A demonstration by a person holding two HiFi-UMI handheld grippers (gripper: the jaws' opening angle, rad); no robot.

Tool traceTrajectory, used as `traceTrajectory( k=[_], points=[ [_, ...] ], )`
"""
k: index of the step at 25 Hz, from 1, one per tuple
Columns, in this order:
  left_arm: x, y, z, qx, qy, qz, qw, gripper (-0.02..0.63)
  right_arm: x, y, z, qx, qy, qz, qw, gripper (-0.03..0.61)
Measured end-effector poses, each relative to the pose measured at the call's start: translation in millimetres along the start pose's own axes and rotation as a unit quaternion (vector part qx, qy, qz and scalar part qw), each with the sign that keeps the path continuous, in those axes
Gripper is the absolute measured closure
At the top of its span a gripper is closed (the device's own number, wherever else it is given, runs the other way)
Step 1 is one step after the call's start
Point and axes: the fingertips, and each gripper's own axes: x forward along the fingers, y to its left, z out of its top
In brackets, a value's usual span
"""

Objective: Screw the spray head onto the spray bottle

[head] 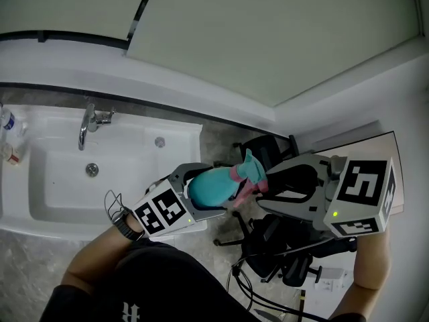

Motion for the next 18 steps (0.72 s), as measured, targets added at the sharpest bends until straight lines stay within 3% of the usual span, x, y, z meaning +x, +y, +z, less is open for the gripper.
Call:
traceTrajectory(
  k=[4, 7, 9, 11, 13, 18],
  points=[
    [4.3, -9.6, 4.1, -0.011, -0.001, -0.027, 0.9996, 0.187, 7.3, 3.6, 9.7, -0.029, 0.003, 0.0, 1.0, 0.446],
    [1.4, -16.3, 5.4, -0.024, -0.008, -0.055, 0.9982, 0.187, -3.1, 18.9, 5.7, -0.105, 0.012, 0.025, 0.994, 0.445],
    [-2.7, -18.6, 6.6, -0.029, -0.011, -0.068, 0.9972, 0.187, -21.0, 27.8, 14.3, -0.14, -0.041, 0.02, 0.989, 0.445],
    [-5.9, -21.6, 7.7, -0.025, -0.01, -0.078, 0.9966, 0.187, -37.7, 13.0, 17.2, -0.14, -0.088, -0.034, 0.986, 0.445],
    [-7.9, -25.8, 9.6, -0.028, -0.011, -0.091, 0.9954, 0.187, -38.1, -15.7, 10.0, -0.116, -0.094, -0.08, 0.986, 0.445],
    [-12.2, -43.2, 24.9, -0.087, -0.029, -0.154, 0.9837, 0.187, -1.2, -21.9, 3.0, -0.079, -0.103, -0.019, 0.991, 0.445]
  ],
)
